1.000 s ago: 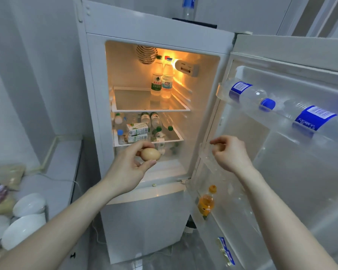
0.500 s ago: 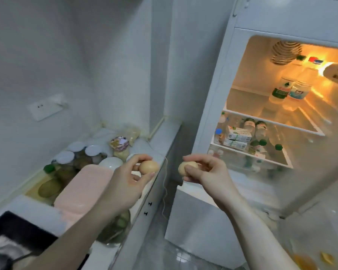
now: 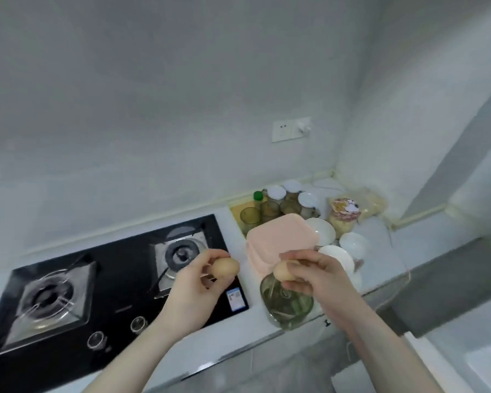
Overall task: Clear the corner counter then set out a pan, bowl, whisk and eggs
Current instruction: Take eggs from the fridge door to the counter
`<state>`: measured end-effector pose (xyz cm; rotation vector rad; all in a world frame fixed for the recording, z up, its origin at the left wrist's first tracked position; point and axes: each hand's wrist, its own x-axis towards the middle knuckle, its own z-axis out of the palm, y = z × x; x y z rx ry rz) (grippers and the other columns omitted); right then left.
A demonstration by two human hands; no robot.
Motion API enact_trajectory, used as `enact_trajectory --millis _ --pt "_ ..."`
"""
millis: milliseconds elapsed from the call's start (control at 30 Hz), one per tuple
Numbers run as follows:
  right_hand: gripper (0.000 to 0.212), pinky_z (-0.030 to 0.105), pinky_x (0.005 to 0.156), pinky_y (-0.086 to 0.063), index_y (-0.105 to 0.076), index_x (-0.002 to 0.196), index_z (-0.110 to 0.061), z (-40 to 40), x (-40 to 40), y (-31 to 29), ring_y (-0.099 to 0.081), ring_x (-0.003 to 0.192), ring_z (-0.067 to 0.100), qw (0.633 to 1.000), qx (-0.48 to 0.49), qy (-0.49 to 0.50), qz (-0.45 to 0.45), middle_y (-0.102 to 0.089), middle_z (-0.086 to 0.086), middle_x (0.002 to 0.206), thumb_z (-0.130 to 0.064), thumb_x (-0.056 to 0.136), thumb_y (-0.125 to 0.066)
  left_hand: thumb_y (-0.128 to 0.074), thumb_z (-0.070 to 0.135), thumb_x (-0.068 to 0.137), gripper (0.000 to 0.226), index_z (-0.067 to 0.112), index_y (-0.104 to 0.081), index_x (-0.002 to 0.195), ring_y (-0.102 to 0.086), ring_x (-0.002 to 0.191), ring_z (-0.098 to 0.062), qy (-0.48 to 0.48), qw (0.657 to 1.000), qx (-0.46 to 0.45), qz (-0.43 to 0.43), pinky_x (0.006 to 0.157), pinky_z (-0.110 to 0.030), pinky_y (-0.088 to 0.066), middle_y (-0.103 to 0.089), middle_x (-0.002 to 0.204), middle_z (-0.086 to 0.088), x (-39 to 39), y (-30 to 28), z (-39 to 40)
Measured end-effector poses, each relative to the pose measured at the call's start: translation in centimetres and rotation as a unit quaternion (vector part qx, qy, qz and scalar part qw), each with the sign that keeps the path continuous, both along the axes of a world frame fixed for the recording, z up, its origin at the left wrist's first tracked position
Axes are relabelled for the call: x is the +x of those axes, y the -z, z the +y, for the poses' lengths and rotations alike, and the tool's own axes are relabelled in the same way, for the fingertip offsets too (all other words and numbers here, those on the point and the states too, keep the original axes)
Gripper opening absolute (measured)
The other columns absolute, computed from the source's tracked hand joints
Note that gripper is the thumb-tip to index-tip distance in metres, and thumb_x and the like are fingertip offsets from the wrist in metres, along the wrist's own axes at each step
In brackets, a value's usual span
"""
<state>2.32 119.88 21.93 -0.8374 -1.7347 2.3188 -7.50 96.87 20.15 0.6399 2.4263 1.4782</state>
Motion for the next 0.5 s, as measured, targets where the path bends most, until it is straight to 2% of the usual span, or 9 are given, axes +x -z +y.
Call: enact_trajectory --millis 100,200,300,400,500 --pt "0.014 0.038 0.079 -0.062 -0.08 0.097 -0.005 -4.6 -2.4 0.2 -0.074 0.098 0.026 0.997 -0.005 -0.083 -0.003 -0.071 0.014 0.113 0.002 0.09 -0.07 -0.076 0.02 0.089 0.03 0.04 -0.066 0.109 -0.063 0.091 -0.008 -0.086 0.996 0.002 0.006 0.075 -0.02 -0.053 -0.069 0.103 0.02 1.1 -0.1 -6.0" --pt "0.016 0.032 0.075 -0.061 -0.079 0.099 -0.007 -9.0 -4.0 -0.2 -0.075 0.094 0.026 0.987 0.006 -0.158 0.001 -0.074 0.017 0.107 0.003 0.089 -0.07 -0.076 0.019 0.09 0.029 0.038 -0.066 0.11 -0.063 0.083 -0.006 -0.147 0.989 0.013 0.006 0.068 -0.019 -0.054 -0.067 0.102 0.024 2.2 -0.4 -11.0" --pt "0.02 0.031 0.075 -0.061 -0.077 0.103 -0.005 -13.7 -4.9 -0.6 -0.075 0.096 0.026 0.975 0.012 -0.22 0.004 -0.076 0.017 0.104 0.005 0.086 -0.072 -0.076 0.018 0.089 0.03 0.037 -0.066 0.109 -0.064 0.091 -0.009 -0.202 0.979 0.018 0.004 0.075 -0.019 -0.053 -0.067 0.104 0.023 3.6 -0.5 -16.0" --pt "0.024 0.03 0.076 -0.061 -0.077 0.104 -0.007 -19.7 -5.3 -0.7 -0.075 0.098 0.025 0.963 0.018 -0.267 0.01 -0.076 0.015 0.105 0.006 0.083 -0.074 -0.077 0.02 0.088 0.03 0.039 -0.066 0.108 -0.065 0.079 -0.013 -0.251 0.968 0.02 -0.006 0.075 -0.021 -0.055 -0.07 0.099 0.015 5.3 -0.4 -22.2" --pt "0.027 0.033 0.081 -0.061 -0.077 0.105 -0.009 -25.7 -5.3 -0.5 -0.075 0.099 0.025 0.951 0.021 -0.307 0.011 -0.076 0.012 0.105 0.005 0.083 -0.076 -0.076 0.019 0.089 0.03 0.037 -0.067 0.11 -0.065 0.084 -0.013 -0.272 0.962 0.025 0.005 0.073 -0.02 -0.054 -0.071 0.102 0.012 7.1 -0.2 -28.2"
